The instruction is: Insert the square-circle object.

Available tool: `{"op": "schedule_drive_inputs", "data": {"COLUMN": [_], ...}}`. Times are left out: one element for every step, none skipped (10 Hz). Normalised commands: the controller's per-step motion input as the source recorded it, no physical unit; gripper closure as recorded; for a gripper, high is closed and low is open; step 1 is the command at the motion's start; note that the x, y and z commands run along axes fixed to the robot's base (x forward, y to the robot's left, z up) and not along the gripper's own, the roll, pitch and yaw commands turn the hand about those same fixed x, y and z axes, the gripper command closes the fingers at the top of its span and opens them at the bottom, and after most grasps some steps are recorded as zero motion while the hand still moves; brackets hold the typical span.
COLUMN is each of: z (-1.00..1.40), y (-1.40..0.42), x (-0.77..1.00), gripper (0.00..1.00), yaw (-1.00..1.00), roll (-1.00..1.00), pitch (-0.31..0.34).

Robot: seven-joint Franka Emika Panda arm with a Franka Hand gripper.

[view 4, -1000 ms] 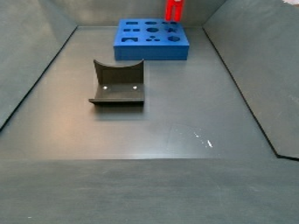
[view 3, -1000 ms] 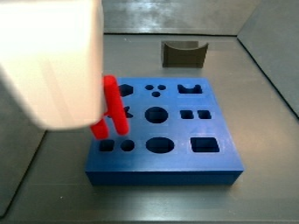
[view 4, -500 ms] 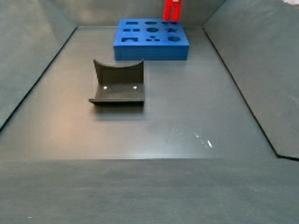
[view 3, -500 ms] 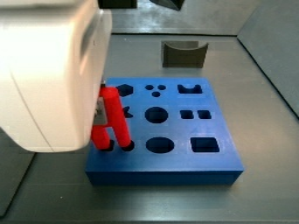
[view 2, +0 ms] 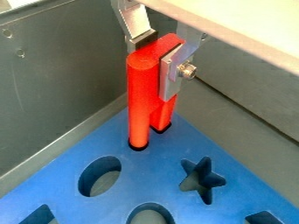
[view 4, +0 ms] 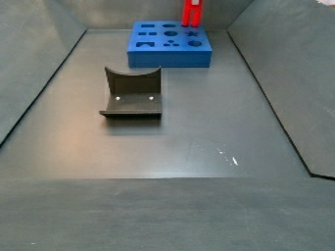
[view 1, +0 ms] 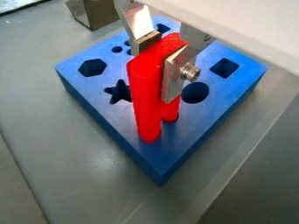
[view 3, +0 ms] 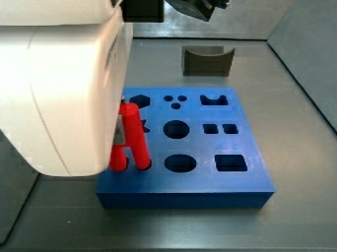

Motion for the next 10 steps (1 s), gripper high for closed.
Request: {"op": "schedule_drive_inputs", "data": {"z": [-0.44,-0.49,-0.51,-0.43,-0.39,-0.37,-0.38,-0.55,-0.86,-1.00], "y": [0.22,0.13,0.00,0.00,0.01,0.04,0.07,0.09,0.02,0.00], "x": [-0.18,-0.10,0.00,0.18,0.28,0.20,0.07,-0.10,-0.24,-0.16], "gripper": [1.00,1.00,1.00,1.00,1.00,1.00,1.00,1.00,1.00,1.00], "yaw": [-0.23,-0.33,-0.29,-0.26,-0.35,-0.34,-0.28,-0.19,-0.15,-0.19], "roll": [0.00,-0.04,-0.20,-0.19,-0.07,-0.08,-0.08,-0.08,-0.02,0.00], "pitch": [0.000,0.009,0.000,0.000,0.043,0.030,0.010,0.000,-0.033,-0.031]}}
